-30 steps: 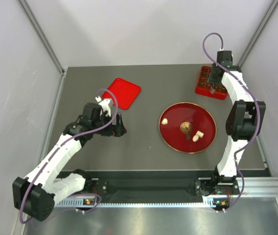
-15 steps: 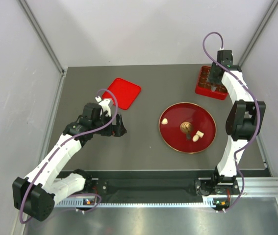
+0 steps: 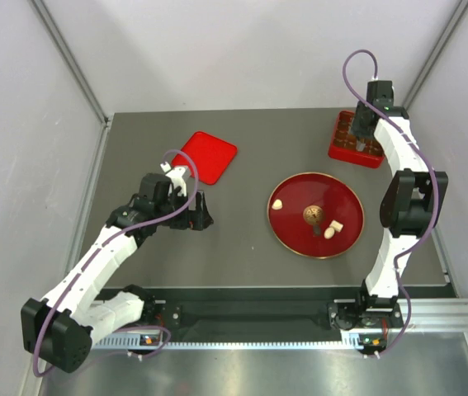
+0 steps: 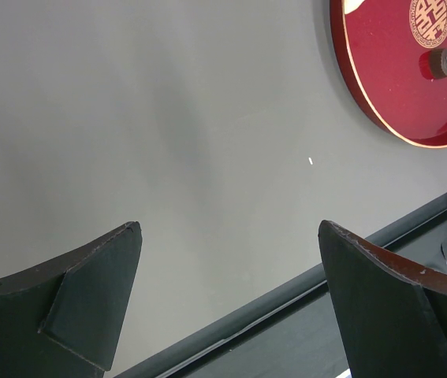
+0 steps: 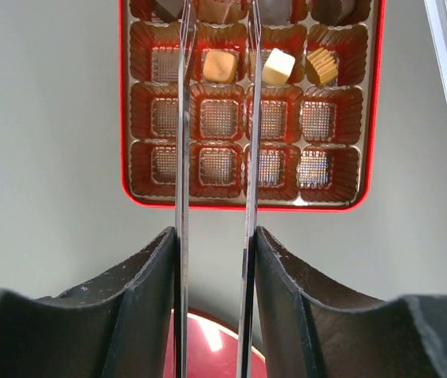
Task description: Pack the chocolate
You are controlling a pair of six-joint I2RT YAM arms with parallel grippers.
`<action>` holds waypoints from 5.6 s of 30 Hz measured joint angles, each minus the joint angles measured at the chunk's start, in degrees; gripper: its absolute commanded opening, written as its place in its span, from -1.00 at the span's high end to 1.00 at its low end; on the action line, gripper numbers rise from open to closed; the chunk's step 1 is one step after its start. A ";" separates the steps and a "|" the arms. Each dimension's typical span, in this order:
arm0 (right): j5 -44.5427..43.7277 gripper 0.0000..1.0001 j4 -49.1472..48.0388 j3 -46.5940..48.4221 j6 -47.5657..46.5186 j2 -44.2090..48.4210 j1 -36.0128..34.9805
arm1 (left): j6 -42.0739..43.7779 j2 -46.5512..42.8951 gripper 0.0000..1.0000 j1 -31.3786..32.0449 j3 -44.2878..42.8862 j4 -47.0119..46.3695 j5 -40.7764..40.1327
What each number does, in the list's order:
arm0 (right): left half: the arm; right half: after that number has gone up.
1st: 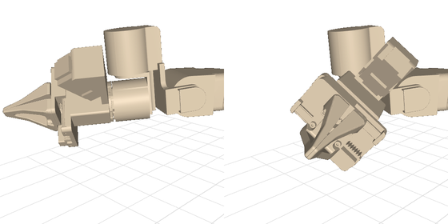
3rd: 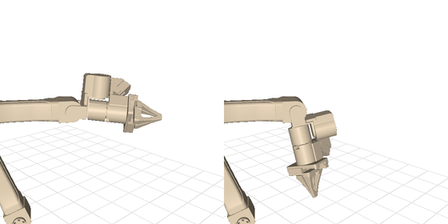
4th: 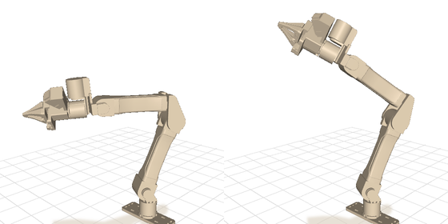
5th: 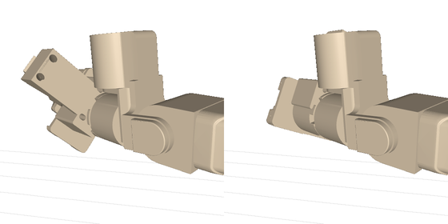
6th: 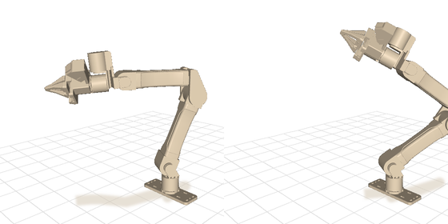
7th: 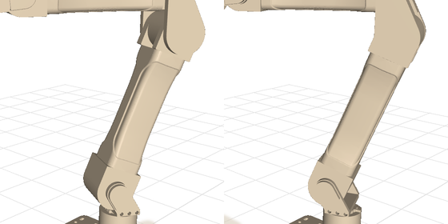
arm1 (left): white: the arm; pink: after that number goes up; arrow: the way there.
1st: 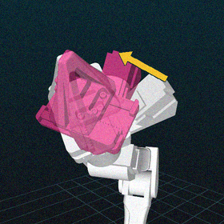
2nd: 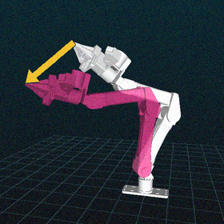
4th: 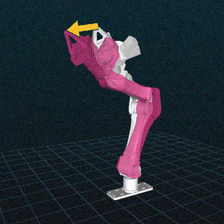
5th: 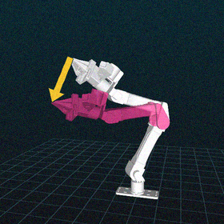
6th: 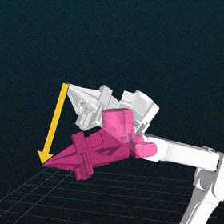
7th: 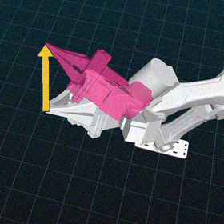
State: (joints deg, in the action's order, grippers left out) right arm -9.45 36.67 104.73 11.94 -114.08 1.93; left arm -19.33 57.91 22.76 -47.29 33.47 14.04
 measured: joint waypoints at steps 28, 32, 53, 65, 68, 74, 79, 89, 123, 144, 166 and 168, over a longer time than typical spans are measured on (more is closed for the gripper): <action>0.50 0.15 10.03 -43.93 6.32 43.60 -19.37 | 0.00 -0.83 -0.97 0.00 0.17 -0.02 0.04; 2.29 0.14 12.44 -49.00 7.43 49.16 -21.84 | 0.00 -0.81 -0.98 0.00 0.17 -0.02 0.02; 1.33 0.13 21.68 -55.95 16.72 59.23 -34.23 | 0.00 -0.76 -0.98 0.02 0.17 -0.02 -0.20; 0.28 0.18 23.02 -57.18 19.67 61.05 -36.20 | -0.02 -0.76 -0.97 0.02 0.20 -0.02 -0.20; 0.26 0.21 22.95 -57.27 20.24 61.07 -36.79 | 0.00 -0.76 -0.98 0.02 0.20 -0.02 -0.20; 0.15 0.30 22.93 -57.96 20.92 61.07 -37.86 | 0.00 -0.76 -0.98 0.02 0.20 -0.02 -0.20; -0.22 0.35 22.99 -57.79 21.16 60.89 -38.21 | 0.00 -0.76 -0.97 0.02 0.20 -0.02 -0.20; -2.84 0.41 23.56 -50.88 20.48 56.74 -38.21 | 0.00 -0.76 -0.98 0.02 0.20 -0.02 -0.17; -5.84 0.43 6.32 -4.94 2.60 10.16 -9.92 | 0.00 -0.70 -0.98 0.07 0.20 -0.02 0.07; -1.64 0.34 -0.63 -1.46 1.64 -0.04 -4.61 | 0.00 0.39 -0.98 0.07 0.22 0.00 0.02; -0.63 0.17 -0.61 0.37 1.05 -1.42 -3.98 | -0.02 0.50 -0.97 0.07 0.22 0.00 0.00; -0.81 0.18 0.42 0.37 1.11 -1.05 -3.98 | 0.00 0.50 -0.98 0.07 0.22 -0.02 -0.02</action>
State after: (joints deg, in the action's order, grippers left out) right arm -10.26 37.08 105.10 13.06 -115.13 -2.04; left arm -19.33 58.41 22.83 -47.07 33.45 14.02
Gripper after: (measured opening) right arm 0.414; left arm 0.989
